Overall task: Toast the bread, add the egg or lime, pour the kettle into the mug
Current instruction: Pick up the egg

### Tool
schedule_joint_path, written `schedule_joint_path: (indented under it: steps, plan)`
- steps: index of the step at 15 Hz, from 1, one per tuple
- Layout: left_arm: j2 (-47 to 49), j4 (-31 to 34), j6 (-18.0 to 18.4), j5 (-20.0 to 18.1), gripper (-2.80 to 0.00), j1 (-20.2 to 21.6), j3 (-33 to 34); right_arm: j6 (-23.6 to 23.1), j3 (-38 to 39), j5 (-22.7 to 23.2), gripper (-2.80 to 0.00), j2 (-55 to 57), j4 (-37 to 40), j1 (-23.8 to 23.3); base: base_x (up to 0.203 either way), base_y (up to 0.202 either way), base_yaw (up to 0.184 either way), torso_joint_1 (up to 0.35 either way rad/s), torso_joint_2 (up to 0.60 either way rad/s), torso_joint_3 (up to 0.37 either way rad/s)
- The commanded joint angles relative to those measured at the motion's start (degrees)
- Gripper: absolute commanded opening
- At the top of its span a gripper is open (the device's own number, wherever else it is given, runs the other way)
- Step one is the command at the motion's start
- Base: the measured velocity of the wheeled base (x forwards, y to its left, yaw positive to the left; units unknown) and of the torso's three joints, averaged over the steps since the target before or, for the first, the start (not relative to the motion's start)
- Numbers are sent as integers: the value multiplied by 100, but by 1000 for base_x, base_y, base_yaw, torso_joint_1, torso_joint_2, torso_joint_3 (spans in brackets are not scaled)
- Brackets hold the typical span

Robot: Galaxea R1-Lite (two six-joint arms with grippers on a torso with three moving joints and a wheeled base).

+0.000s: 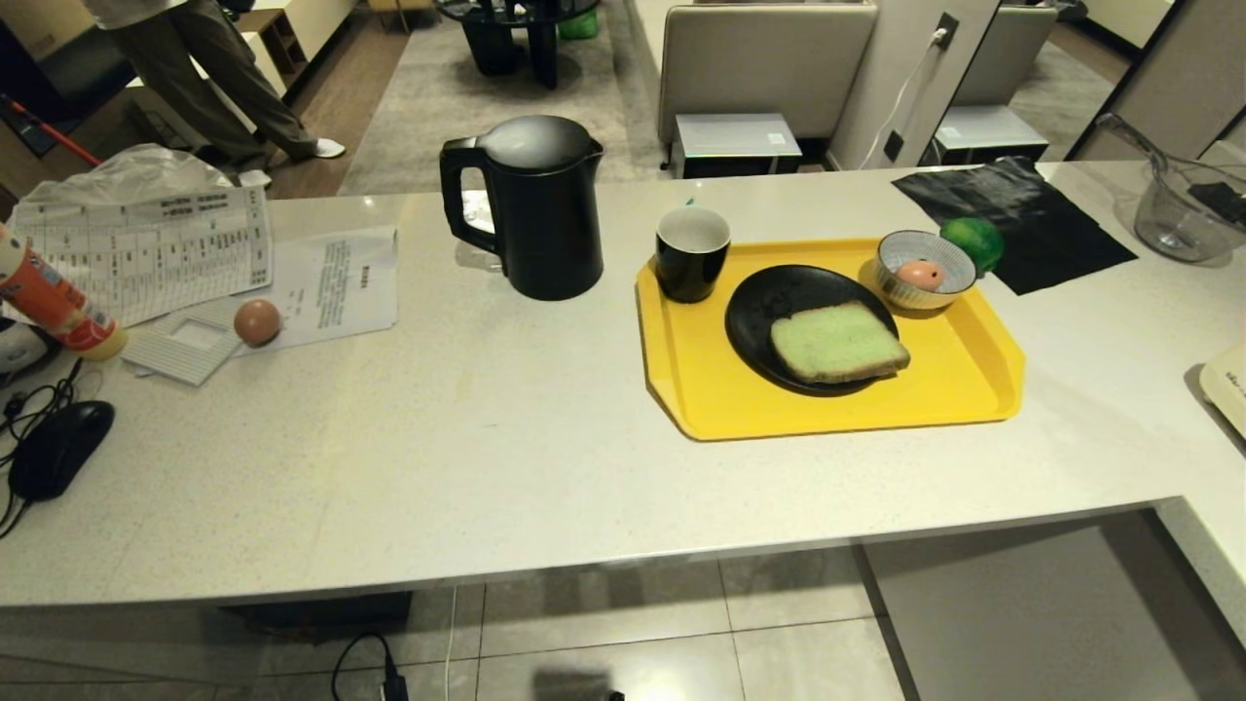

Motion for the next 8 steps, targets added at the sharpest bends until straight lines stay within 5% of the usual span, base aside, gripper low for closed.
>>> schedule_joint_path:
  steps: [1, 8]
  plan:
    - [-3, 0, -1, 0, -280, 3, 7, -2, 149, 0, -280, 8, -8, 2, 0, 0, 0, 0, 0, 0]
    - [5, 0, 12, 0, -280, -4, 0, -2, 149, 0, -280, 8, -8, 2, 0, 0, 0, 0, 0, 0]
